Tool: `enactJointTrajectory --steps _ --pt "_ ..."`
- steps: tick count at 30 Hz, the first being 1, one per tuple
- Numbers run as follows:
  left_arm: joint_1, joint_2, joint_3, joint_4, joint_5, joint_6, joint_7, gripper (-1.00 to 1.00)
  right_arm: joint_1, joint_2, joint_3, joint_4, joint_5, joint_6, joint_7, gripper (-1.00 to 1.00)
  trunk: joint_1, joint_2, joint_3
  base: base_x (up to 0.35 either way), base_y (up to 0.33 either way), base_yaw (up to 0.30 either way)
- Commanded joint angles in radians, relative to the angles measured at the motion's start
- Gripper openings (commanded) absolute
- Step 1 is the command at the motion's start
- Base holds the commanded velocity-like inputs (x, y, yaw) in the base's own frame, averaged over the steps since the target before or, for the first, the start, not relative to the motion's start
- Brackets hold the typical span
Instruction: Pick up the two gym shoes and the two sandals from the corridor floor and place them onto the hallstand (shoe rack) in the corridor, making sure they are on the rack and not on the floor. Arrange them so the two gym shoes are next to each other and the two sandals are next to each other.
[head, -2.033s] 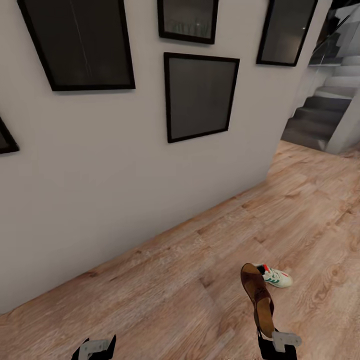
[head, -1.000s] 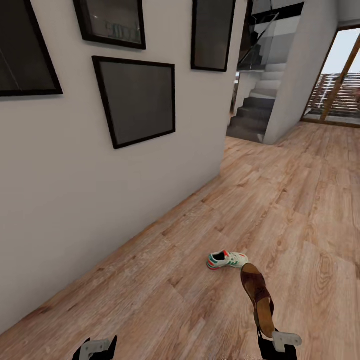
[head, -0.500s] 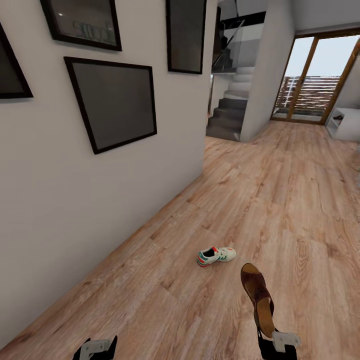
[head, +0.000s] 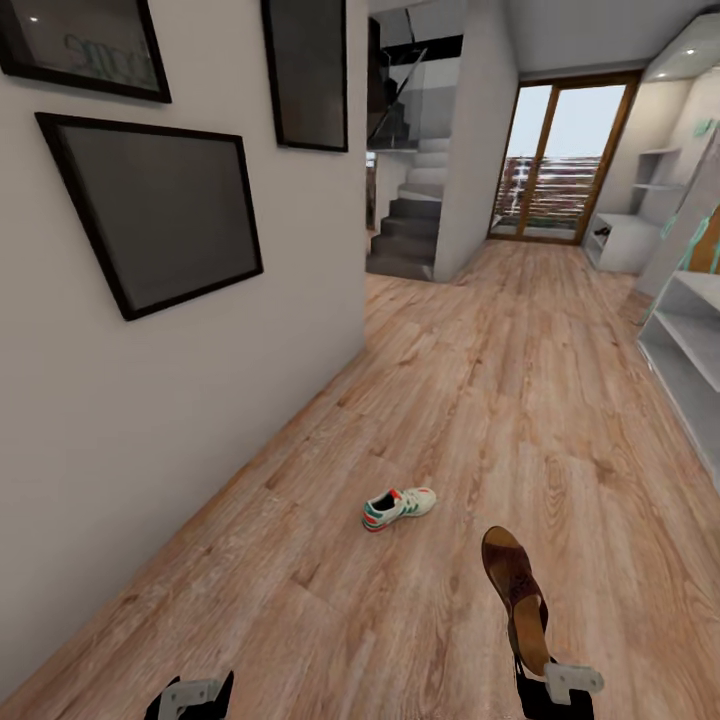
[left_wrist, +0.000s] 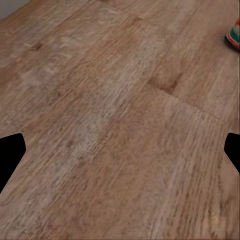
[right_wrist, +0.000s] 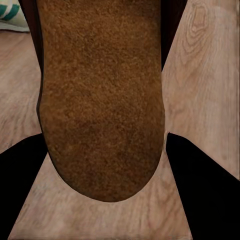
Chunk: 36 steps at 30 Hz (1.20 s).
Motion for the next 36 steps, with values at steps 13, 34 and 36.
enactJointTrajectory --steps 13,34,36 --pt "-0.001 -0.001 0.008 0.000 -0.005 -0.002 -0.009 1.00 -0.001 0.000 -0.006 0.001 0.008 -0.003 -0.002 -1.00 0.000 0.000 0.000 0.000 0.000 -0.293" --pt "-0.001 -0.001 0.008 0.000 -0.005 -0.003 -0.009 1.00 -0.001 0.000 -0.006 0.000 0.006 -0.002 -0.001 -1.00 0.000 0.000 0.000 0.000 0.000 -0.188" --pt "-0.001 -0.001 0.008 0.001 -0.005 -0.003 -0.009 1.00 -0.001 0.000 -0.006 0.000 0.006 -0.002 -0.001 -1.00 0.000 0.000 0.000 0.000 0.000 -0.008"
